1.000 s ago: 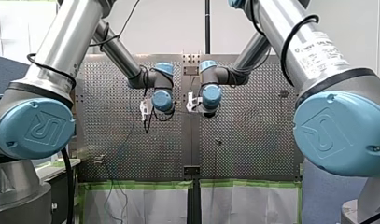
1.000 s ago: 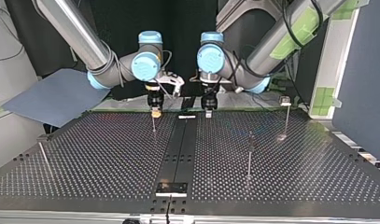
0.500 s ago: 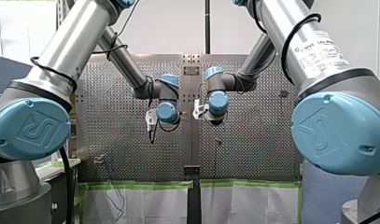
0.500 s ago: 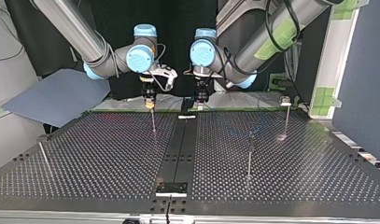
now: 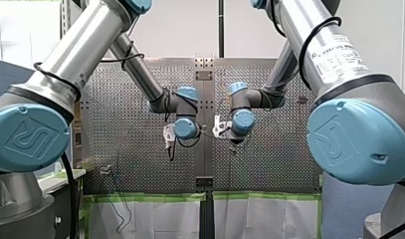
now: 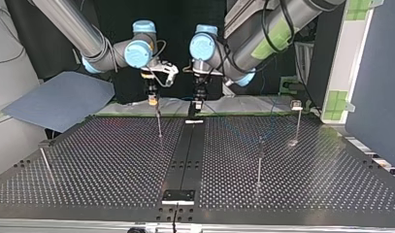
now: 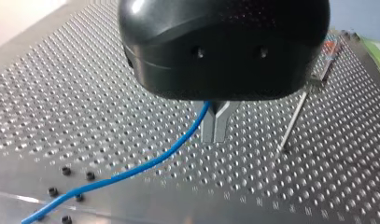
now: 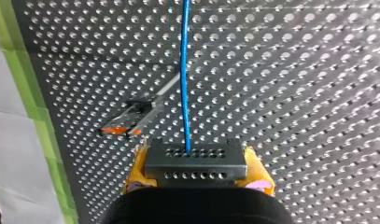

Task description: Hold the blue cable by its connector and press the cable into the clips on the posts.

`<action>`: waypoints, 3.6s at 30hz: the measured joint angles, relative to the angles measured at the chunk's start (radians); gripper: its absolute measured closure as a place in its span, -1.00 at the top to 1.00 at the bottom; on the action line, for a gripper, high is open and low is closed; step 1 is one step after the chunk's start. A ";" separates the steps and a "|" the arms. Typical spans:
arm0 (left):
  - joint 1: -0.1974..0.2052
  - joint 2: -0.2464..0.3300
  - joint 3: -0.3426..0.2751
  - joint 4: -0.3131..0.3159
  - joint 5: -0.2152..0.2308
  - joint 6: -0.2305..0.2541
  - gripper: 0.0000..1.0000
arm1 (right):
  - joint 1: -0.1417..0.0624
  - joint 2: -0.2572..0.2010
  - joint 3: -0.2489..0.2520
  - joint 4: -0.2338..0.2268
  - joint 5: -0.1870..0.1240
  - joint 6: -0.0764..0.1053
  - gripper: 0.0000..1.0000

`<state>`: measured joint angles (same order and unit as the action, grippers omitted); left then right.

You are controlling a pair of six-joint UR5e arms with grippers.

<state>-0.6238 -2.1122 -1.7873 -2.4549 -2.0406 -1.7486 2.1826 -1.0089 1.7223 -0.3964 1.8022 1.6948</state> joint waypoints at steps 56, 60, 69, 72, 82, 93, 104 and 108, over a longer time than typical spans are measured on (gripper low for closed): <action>-0.194 -0.324 0.245 0.111 -0.204 -0.079 -1.00 | -0.254 0.053 0.187 -0.278 -0.323 0.068 -1.00; -0.197 -0.325 0.246 0.131 -0.236 -0.078 -1.00 | -0.277 0.054 0.187 -0.290 -0.357 0.069 -1.00; -0.196 -0.332 0.246 0.135 -0.235 -0.076 -1.00 | -0.323 0.058 0.187 -0.324 -0.435 0.083 -1.00; -0.194 -0.350 0.252 0.119 -0.217 -0.078 -1.00 | -0.337 0.068 0.186 -0.333 -0.465 0.088 -1.00; -0.187 -0.423 0.320 0.082 -0.145 -0.093 -1.00 | -0.382 0.087 0.177 -0.339 -0.540 0.087 -1.00; -0.173 -0.426 0.343 0.064 -0.117 -0.095 -1.00 | -0.434 0.089 0.165 -0.358 -0.611 0.094 -1.00; -0.157 -0.427 0.415 0.012 -0.037 -0.095 -1.00 | -0.470 0.092 0.158 -0.403 -0.657 0.126 -1.00; -0.151 -0.427 0.429 -0.002 -0.030 -0.095 -1.00 | -0.475 0.093 0.154 -0.404 -0.661 0.125 -1.00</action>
<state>-0.7751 -2.5390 -1.3588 -2.4568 -2.0709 -1.8438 1.7077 -0.9163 1.8764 -0.8006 1.1408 1.8197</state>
